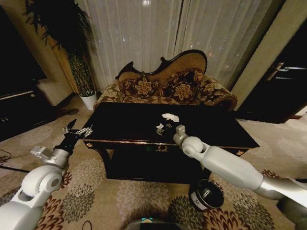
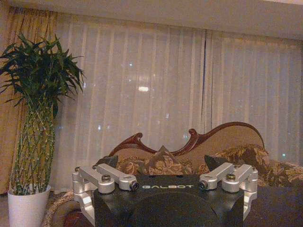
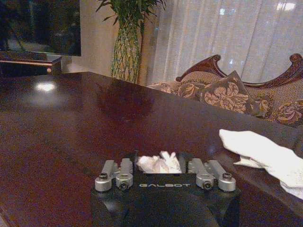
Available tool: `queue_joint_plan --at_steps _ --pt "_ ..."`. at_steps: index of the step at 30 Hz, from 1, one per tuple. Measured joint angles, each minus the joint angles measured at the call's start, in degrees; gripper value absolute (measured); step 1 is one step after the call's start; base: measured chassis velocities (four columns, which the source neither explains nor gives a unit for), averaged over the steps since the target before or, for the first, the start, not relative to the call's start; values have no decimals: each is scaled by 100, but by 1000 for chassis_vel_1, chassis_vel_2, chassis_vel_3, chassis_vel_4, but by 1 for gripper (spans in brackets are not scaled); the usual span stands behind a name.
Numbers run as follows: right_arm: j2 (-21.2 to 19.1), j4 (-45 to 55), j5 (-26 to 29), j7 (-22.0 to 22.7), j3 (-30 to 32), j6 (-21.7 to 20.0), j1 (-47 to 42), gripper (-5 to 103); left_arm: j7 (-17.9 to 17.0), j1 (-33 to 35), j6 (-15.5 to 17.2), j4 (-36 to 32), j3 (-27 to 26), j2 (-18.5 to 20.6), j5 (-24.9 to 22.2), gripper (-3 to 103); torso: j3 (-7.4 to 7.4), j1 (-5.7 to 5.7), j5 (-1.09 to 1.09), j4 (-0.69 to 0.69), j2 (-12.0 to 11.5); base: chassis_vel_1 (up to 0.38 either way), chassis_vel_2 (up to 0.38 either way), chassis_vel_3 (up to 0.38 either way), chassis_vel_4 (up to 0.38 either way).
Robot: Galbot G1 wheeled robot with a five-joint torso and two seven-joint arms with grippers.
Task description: Move to the front of the table and place the trash on the table into the trash bin.
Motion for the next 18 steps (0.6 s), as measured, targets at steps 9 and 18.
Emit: queue_joint_plan --at_steps 9,18 --pt "-72 26 -22 -10 61 9 -131 13 0 0 0 0 0 0 0 100 0 0 0 0 0 0 0 0 0" --pt "-133 121 -15 -8 184 12 -254 0 0 0 0 0 0 0 0 100 0 0 1 0 0 0 0 0 0"
